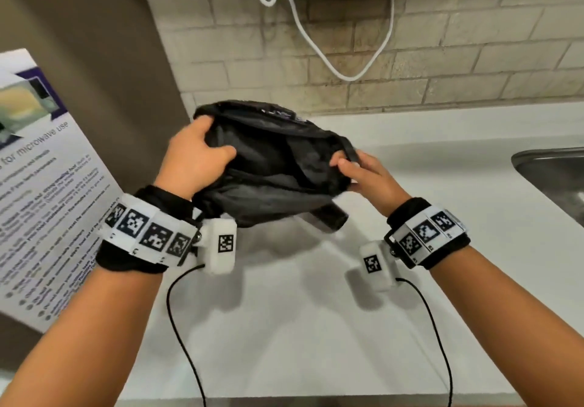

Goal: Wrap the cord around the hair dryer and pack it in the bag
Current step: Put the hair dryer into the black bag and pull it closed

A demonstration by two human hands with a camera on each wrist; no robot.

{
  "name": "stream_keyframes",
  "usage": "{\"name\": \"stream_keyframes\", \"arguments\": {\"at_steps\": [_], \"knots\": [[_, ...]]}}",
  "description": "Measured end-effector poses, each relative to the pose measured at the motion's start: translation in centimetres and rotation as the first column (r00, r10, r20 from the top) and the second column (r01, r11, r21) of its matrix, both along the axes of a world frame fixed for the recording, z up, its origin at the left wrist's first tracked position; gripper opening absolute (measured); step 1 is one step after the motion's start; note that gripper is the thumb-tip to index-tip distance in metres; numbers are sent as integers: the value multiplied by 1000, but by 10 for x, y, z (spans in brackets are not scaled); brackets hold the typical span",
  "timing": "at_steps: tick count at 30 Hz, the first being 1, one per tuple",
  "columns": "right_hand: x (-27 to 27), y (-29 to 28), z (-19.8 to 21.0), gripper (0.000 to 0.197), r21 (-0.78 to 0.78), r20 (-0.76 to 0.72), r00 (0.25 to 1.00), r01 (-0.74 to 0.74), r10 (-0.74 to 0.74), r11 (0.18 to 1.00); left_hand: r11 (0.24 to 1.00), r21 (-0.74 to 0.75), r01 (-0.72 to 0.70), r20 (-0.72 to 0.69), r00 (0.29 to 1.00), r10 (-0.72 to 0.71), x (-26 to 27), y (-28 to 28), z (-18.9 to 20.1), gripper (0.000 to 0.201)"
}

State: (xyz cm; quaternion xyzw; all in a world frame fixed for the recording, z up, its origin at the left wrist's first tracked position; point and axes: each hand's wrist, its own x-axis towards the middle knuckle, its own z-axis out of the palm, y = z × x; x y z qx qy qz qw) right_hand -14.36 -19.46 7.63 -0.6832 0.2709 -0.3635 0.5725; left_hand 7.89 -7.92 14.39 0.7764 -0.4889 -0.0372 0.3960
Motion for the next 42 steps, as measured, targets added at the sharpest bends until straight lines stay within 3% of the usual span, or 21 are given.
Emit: {"name": "stream_keyframes", "arguments": {"at_steps": [3, 5, 7, 9, 10, 12, 15, 19, 23, 25, 29, 33, 37, 40, 42], "knots": [[28, -1, -12, 5, 46, -7, 993, 117, -117, 992, 984, -80, -162, -74, 985, 156, 26, -2, 9, 46], [48, -3, -26, 13, 60, -121, 981, 162, -154, 985, 964, -84, -254, -105, 964, 245, 39, -2, 4, 48], [70, 1, -39, 4, 120, -382, 924, 77, -25, 990, 956, 1, -292, -116, 950, 291, 50, -3, -11, 53], [92, 3, -52, 30, 282, -576, 798, -10, 178, 959, 948, 139, -286, -109, 947, 302, 60, -4, -31, 57], [102, 4, -58, 42, 347, -617, 751, -8, 235, 938, 940, 200, -277, -100, 948, 301, 64, -4, -40, 57], [120, 5, -67, 51, 384, -640, 729, 29, 244, 923, 915, 305, -265, -89, 948, 304, 72, -3, -54, 56], [142, 5, -76, 51, 461, -560, 803, 98, 204, 882, 881, 397, -257, -47, 953, 299, 81, 1, -71, 49], [166, 7, -83, 38, 546, -470, 878, 210, 89, 811, 887, 375, -271, 35, 960, 278, 93, 3, -86, 43], [171, 10, -83, 16, 662, -258, 966, 195, -25, 724, 872, 428, -236, 3, 966, 260, 97, 4, -89, 62], [167, 9, -77, 10, 692, -165, 985, 155, -55, 705, 868, 452, -207, 6, 974, 228, 100, 4, -91, 63], [153, 1, -53, 16, 567, -56, 990, 136, -127, 812, 867, 480, -134, -21, 986, 164, 100, 2, -92, 62], [125, -1, -12, 33, 349, 93, 981, 127, -169, 928, 799, 601, -28, -47, 996, 71, 91, 1, -92, 65], [97, 5, 28, 33, 185, 234, 951, 161, -203, 969, 791, 597, 130, -192, 981, -16, 74, -3, -90, 70], [78, 12, 41, 33, 116, 351, 925, 109, -144, 987, 834, 439, 333, -427, 894, -133, 51, -7, -88, 74], [67, 15, 40, 33, 109, 413, 906, 50, -91, 993, 838, 294, 460, -618, 761, -201, 36, -8, -84, 75]]}}
